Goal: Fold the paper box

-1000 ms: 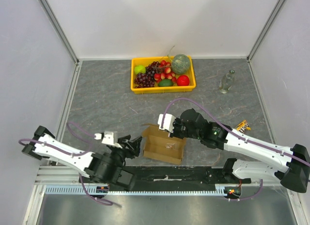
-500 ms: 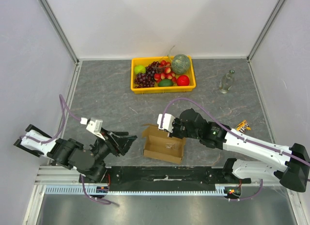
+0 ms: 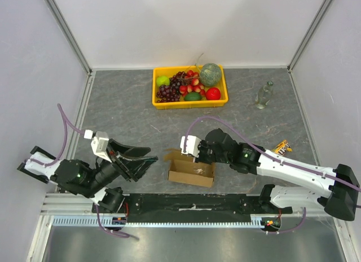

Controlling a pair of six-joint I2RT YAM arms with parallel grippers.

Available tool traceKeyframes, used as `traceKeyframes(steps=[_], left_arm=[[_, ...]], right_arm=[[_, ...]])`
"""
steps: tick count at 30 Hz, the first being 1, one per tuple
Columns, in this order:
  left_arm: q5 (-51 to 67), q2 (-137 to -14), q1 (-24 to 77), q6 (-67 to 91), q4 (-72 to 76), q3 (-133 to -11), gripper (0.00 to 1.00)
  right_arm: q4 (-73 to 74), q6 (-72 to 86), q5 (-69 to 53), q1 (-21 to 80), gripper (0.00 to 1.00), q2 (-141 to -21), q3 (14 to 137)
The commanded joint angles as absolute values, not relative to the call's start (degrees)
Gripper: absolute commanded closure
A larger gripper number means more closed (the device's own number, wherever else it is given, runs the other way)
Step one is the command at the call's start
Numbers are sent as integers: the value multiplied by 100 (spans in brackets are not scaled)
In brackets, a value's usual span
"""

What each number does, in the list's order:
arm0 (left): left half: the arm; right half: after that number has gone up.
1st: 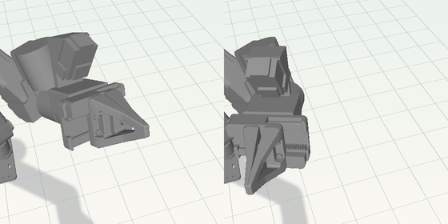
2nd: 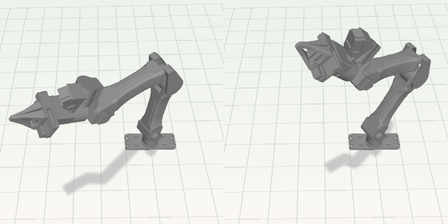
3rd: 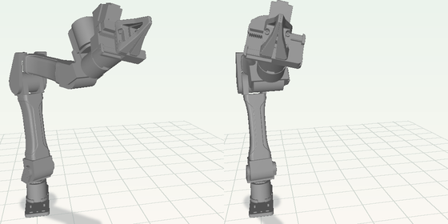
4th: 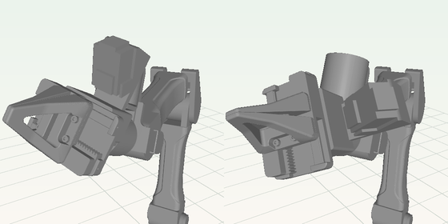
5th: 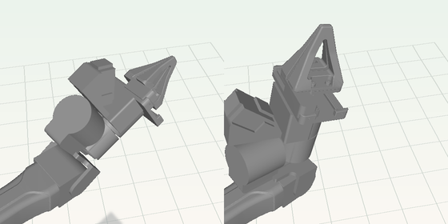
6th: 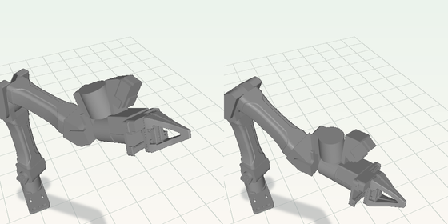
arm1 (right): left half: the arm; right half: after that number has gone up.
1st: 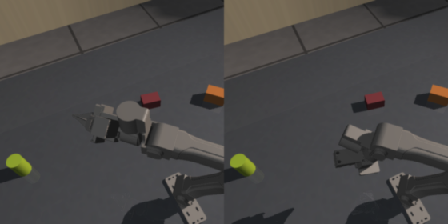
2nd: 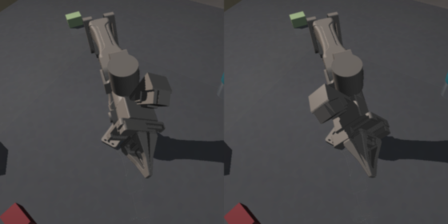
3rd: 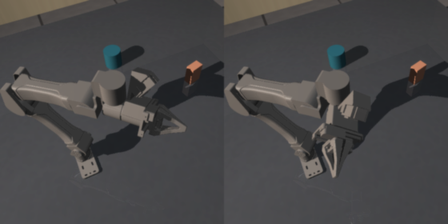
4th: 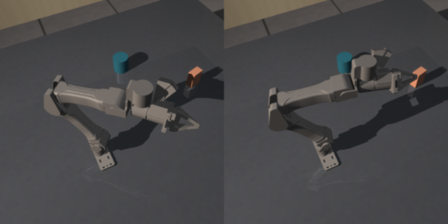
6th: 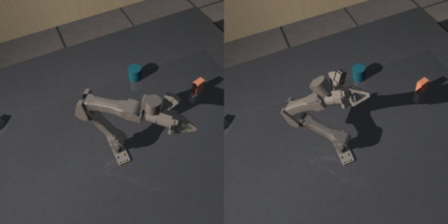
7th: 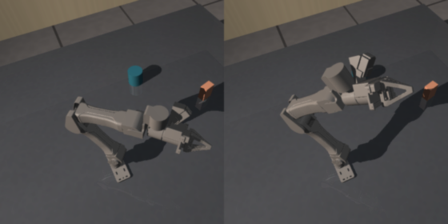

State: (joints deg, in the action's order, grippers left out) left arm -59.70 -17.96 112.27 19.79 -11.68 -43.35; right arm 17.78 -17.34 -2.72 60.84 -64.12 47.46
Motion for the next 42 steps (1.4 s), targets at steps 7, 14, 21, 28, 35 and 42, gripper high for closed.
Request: traceKeyframes(steps=[7, 14, 21, 28, 35, 42], left_arm=[[-5301, -3154, 11189, 1344, -1432, -5361, 37], [-4055, -3269, 9961, 1546, -1432, -5467, 37], [-748, -4386, 7077, 2092, -1758, -5932, 40], [-1598, -3499, 6768, 1986, -2442, -6030, 40], [-2232, -2891, 6750, 2154, -2444, -5546, 39], [-1498, -3795, 5980, 1820, -2092, -5940, 39]], right_arm=[[1811, -1591, -97, 6214, 100, -6469, 5010], [1872, -1591, -35, 6258, 100, -6311, 4992], [1872, -1547, 167, 6284, 100, -6179, 4904], [1863, -1503, 263, 6293, 100, -6345, 5018], [1653, -1275, 474, 6354, 100, -6495, 4914], [1319, -1301, 844, 6583, 100, -6197, 4588]])
